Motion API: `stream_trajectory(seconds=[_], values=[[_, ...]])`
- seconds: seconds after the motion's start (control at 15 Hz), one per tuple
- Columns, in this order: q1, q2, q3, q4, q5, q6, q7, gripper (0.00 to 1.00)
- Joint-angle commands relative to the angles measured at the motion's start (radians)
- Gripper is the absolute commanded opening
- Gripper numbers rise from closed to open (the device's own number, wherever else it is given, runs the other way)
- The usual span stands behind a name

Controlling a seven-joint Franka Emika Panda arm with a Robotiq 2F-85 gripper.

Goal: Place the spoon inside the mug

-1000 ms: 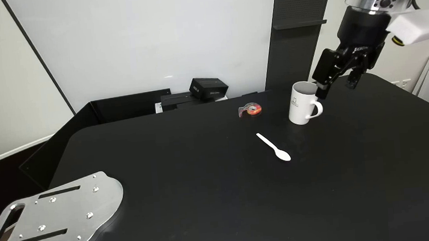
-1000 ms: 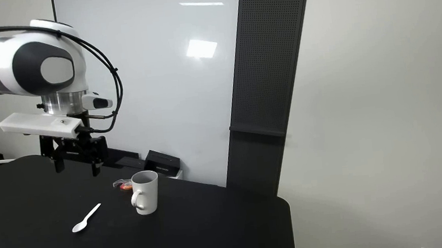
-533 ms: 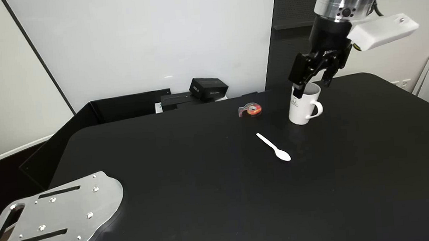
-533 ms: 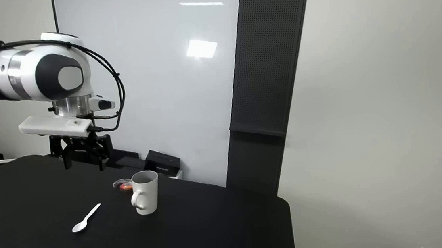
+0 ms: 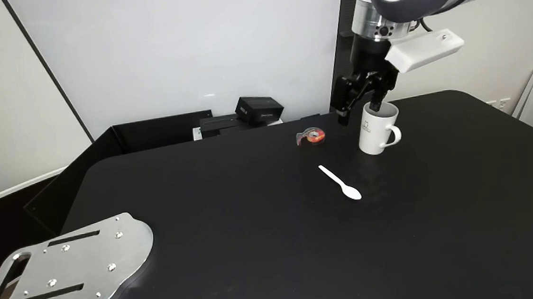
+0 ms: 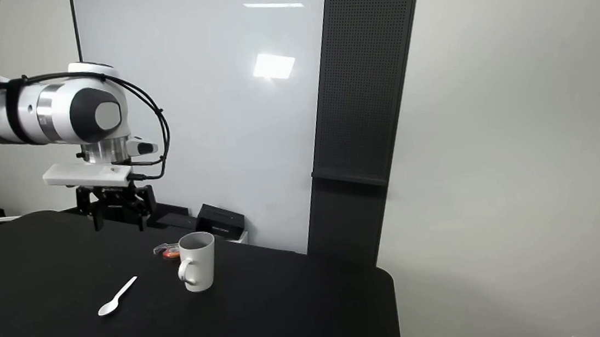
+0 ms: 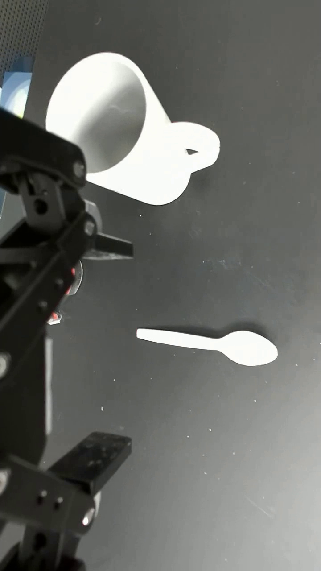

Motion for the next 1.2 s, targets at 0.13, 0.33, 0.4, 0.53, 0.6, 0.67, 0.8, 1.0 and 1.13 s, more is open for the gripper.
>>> stream_trajectory(seconds=[0.13,0.33,0.4,0.53,0.6,0.67,0.8,1.0,1.13], values=[[0.025,0.153,-0.022,0.221,-0.024,-0.113,0.056,1.0],[0.03,0.223,-0.03,0.308,-0.025,-0.153,0.063,1.0],[0.03,0.247,-0.031,0.334,-0.023,-0.163,0.065,1.0],[0.032,0.289,-0.029,0.378,-0.018,-0.179,0.064,1.0],[0.033,0.306,-0.029,0.397,-0.017,-0.186,0.063,1.0],[0.036,0.323,-0.028,0.413,-0.016,-0.192,0.064,1.0],[0.041,0.348,-0.027,0.438,-0.014,-0.2,0.066,1.0],[0.047,0.38,-0.023,0.461,-0.008,-0.192,0.069,1.0],[0.048,0.394,-0.018,0.463,-0.001,-0.176,0.068,1.0]])
